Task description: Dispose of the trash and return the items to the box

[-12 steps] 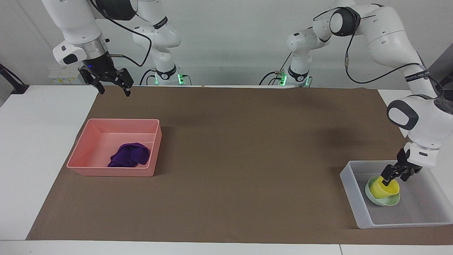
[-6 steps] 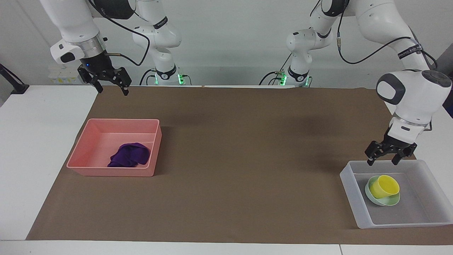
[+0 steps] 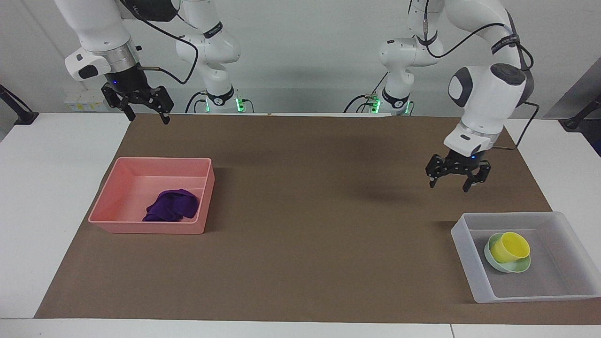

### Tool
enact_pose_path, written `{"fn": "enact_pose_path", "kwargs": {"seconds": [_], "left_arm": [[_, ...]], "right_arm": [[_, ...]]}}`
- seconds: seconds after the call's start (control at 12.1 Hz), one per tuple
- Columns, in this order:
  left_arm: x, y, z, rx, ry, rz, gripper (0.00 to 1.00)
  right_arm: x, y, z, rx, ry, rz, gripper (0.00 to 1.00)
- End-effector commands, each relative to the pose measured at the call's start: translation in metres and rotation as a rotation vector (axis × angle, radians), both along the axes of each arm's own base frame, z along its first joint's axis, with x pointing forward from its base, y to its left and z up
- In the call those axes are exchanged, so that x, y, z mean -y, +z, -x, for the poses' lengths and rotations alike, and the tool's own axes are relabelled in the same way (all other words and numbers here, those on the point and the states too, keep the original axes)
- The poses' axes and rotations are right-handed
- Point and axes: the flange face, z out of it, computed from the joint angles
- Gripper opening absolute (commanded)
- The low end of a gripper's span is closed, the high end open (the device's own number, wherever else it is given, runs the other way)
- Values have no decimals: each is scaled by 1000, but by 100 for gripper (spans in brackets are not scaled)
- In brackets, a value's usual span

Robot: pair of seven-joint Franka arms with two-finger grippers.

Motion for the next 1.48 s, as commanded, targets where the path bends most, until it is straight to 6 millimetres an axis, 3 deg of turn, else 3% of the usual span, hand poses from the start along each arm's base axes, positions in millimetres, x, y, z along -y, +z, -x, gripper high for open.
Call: {"fn": "enact_pose_path", "kwargs": {"seconds": [0.0, 0.25, 0.74, 1.07, 1.4], "left_arm": [[13, 23, 25, -15, 13, -12, 100], [6, 67, 30, -40, 19, -20, 100], [-25, 150, 7, -84, 70, -21, 100], [-37, 167, 3, -133, 89, -27, 100], [-42, 148, 26, -215, 102, -41, 100]], "right_arm": [[1, 2, 6, 1, 13, 13, 100], [1, 2, 6, 1, 13, 13, 100], [2, 2, 6, 0, 12, 13, 100], [2, 1, 6, -2, 12, 13, 100], [2, 2, 6, 0, 12, 13, 100]]}}
